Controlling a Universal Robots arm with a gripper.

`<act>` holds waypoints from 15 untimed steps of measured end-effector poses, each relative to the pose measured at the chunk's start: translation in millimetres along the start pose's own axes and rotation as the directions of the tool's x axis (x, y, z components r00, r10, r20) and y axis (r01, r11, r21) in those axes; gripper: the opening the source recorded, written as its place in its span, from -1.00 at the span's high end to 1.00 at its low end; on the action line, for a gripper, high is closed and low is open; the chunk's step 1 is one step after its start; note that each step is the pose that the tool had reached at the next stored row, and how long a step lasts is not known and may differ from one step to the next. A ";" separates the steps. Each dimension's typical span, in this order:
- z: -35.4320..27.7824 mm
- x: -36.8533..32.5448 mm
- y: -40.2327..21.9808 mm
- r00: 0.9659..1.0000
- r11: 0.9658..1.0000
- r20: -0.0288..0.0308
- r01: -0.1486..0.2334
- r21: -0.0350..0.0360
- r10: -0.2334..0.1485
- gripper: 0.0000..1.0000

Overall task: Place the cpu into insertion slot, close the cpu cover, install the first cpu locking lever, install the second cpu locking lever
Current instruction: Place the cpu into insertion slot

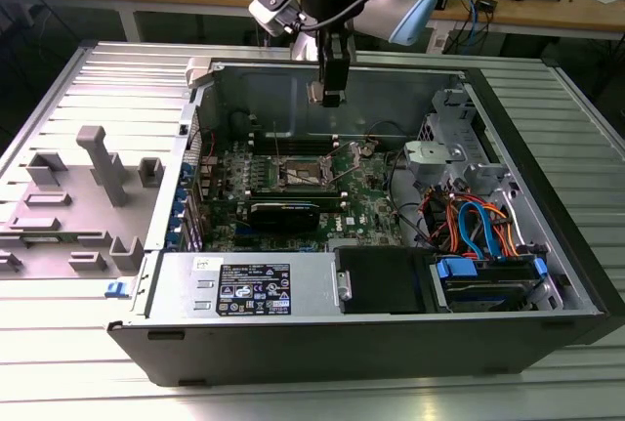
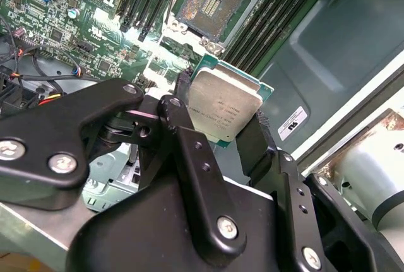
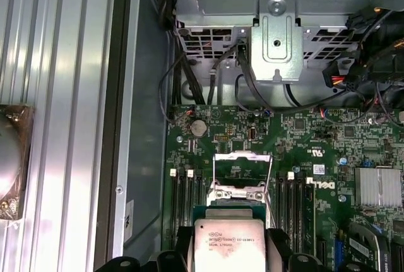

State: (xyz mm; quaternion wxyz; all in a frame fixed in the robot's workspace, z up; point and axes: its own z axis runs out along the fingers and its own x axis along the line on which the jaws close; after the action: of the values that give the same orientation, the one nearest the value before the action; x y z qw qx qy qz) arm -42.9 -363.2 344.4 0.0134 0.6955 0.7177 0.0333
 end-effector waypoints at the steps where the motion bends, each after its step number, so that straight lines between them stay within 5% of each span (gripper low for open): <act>1: 0.0 0.0 0.0 1.000 1.000 0.000 0.000 0.000 0.000 -0.08; 15: 5.7 -0.2 -0.4 1.000 1.000 0.000 0.000 0.000 0.000 -0.08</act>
State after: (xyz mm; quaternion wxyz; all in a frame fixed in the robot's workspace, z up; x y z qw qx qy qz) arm -42.9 -363.2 338.7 0.0133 0.6955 0.7177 0.0333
